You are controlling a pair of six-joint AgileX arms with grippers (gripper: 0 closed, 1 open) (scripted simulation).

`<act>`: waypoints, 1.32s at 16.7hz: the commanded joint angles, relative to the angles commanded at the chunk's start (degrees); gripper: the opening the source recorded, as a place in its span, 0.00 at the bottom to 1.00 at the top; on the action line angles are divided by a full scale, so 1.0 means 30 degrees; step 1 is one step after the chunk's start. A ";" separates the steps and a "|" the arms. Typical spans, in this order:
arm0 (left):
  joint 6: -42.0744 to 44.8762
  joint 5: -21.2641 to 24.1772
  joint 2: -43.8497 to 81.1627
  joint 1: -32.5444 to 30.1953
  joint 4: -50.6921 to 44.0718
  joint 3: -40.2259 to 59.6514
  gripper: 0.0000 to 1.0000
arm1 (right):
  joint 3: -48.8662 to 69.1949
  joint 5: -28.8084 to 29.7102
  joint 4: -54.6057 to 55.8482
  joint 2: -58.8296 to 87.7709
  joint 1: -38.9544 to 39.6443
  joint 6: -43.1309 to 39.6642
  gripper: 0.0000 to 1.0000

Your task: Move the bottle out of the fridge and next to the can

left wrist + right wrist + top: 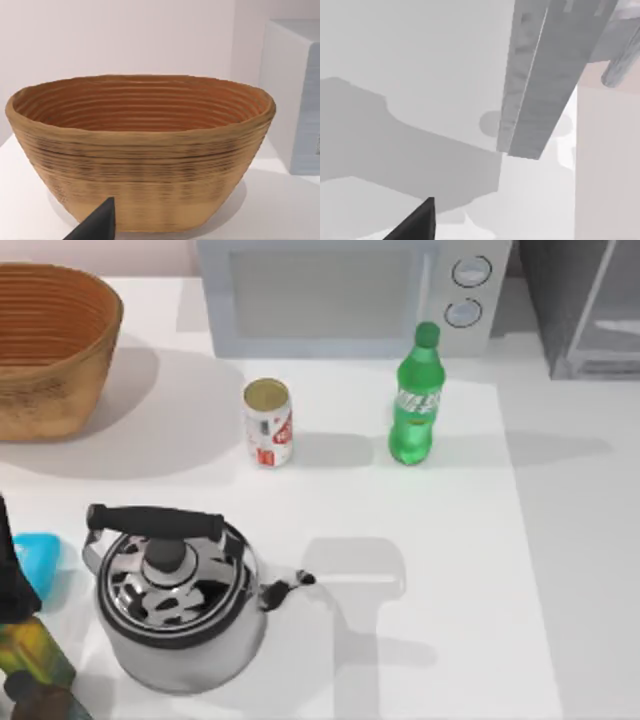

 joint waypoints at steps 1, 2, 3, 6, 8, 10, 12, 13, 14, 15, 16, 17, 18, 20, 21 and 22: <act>0.0000 0.0000 0.0000 0.0000 0.0000 0.0000 1.00 | 0.0332 -0.0458 -0.0075 0.1283 -0.1084 -0.1032 1.00; 0.0000 0.0000 0.0000 0.0000 0.0000 0.0000 1.00 | 0.0619 -0.0846 -0.0148 0.2375 -0.1978 -0.1878 1.00; 0.0000 0.0000 0.0000 0.0000 0.0000 0.0000 1.00 | 0.0863 -0.1164 -0.0222 0.3274 -0.2691 -0.2547 1.00; 0.0000 0.0000 0.0000 0.0000 0.0000 0.0000 1.00 | 0.1328 -0.1701 -0.0436 0.4809 -0.3817 -0.3563 1.00; 0.0000 0.0000 0.0000 0.0000 0.0000 0.0000 1.00 | 0.1376 -0.1748 -0.0469 0.4938 -0.3890 -0.3629 1.00; 0.0000 0.0000 0.0000 0.0000 0.0000 0.0000 1.00 | 0.1376 -0.1748 -0.0469 0.4938 -0.3890 -0.3629 1.00; 0.0000 0.0000 0.0000 0.0000 0.0000 0.0000 1.00 | 0.1312 -0.1714 -0.0409 0.4897 -0.3791 -0.3577 1.00; 0.0000 0.0000 0.0000 0.0000 0.0000 0.0000 1.00 | 0.1297 -0.1689 -0.0228 0.4928 -0.3622 -0.3366 1.00; 0.0000 0.0000 0.0000 0.0000 0.0000 0.0000 1.00 | 0.1272 -0.1632 0.0120 0.4979 -0.3309 -0.2959 1.00; 0.0000 0.0000 0.0000 0.0000 0.0000 0.0000 1.00 | 0.1240 -0.1543 0.0641 0.5043 -0.2868 -0.2357 1.00; 0.0000 0.0000 0.0000 0.0000 0.0000 0.0000 1.00 | 0.1205 -0.1420 0.1349 0.5115 -0.2302 -0.1539 1.00; 0.0000 0.0000 0.0000 0.0000 0.0000 0.0000 1.00 | 0.1166 -0.1265 0.2226 0.5188 -0.1631 -0.0513 1.00; 0.0000 0.0000 0.0000 0.0000 0.0000 0.0000 1.00 | 0.1126 -0.1082 0.3242 0.5258 -0.0872 0.0710 1.00; 0.0000 0.0000 0.0000 0.0000 0.0000 0.0000 1.00 | 0.1047 -0.0656 0.5628 0.5384 0.0865 0.3727 1.00; 0.0000 0.0000 0.0000 0.0000 0.0000 0.0000 1.00 | 0.1010 -0.0418 0.6974 0.5436 0.1829 0.5476 1.00; 0.0000 0.0000 0.0000 0.0000 0.0000 0.0000 1.00 | 0.0977 -0.0171 0.8382 0.5475 0.2838 0.7316 1.00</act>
